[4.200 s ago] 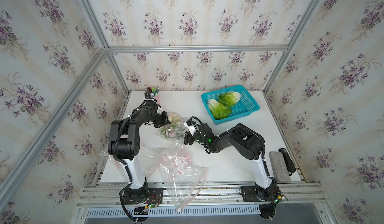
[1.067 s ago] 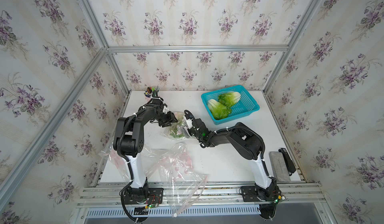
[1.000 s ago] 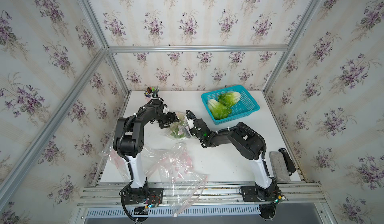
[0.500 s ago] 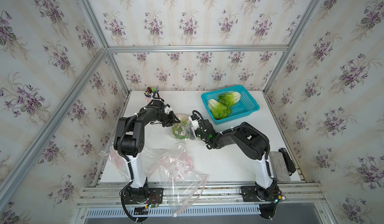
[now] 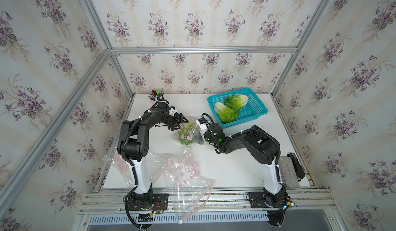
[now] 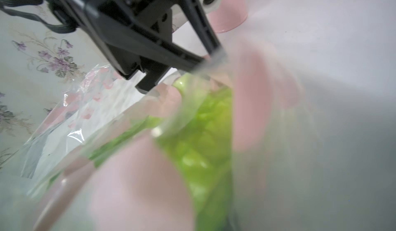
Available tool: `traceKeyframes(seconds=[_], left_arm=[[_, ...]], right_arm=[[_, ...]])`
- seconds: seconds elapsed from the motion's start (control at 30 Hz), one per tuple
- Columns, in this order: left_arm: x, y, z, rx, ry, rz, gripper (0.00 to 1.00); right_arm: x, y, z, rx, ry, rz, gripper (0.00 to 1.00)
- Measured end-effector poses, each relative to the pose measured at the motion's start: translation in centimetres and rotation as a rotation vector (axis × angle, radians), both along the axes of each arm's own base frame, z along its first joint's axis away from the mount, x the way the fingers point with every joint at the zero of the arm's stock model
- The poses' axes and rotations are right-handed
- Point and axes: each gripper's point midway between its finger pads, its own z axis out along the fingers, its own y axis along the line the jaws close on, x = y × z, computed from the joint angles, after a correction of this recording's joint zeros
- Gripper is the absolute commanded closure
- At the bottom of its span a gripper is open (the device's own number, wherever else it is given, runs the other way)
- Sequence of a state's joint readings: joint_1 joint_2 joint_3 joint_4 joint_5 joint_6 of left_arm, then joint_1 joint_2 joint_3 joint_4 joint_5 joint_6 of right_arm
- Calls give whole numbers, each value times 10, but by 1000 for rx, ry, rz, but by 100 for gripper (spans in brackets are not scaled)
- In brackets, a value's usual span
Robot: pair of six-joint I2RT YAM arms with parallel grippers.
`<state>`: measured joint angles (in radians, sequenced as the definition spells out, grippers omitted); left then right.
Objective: Open the zip-top bag and take out the chinese cabbages
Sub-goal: Pick up the Chinese cabbage from the zipper food storage bag.
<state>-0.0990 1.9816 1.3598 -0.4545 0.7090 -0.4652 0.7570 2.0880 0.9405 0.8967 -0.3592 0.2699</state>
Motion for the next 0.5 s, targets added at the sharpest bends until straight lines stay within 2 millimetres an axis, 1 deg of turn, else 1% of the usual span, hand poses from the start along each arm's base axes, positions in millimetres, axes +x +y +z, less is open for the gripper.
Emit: traceKeyframes(seconds=[0.07, 0.17, 0.27, 0.43, 0.5], left_arm=[[0, 1, 1, 2, -7, 1, 65], [1, 1, 4, 7, -23, 4, 77], [4, 1, 7, 4, -35, 9, 86], [7, -1, 10, -11, -48, 13, 86], [8, 1, 12, -15, -48, 19, 91]], right_arm=[[-1, 1, 3, 12, -8, 10, 100], [-3, 1, 3, 16, -6, 19, 100], [-5, 0, 3, 18, 0, 23, 100], [-8, 0, 2, 19, 8, 35, 100], [-9, 0, 2, 17, 5, 38, 100]])
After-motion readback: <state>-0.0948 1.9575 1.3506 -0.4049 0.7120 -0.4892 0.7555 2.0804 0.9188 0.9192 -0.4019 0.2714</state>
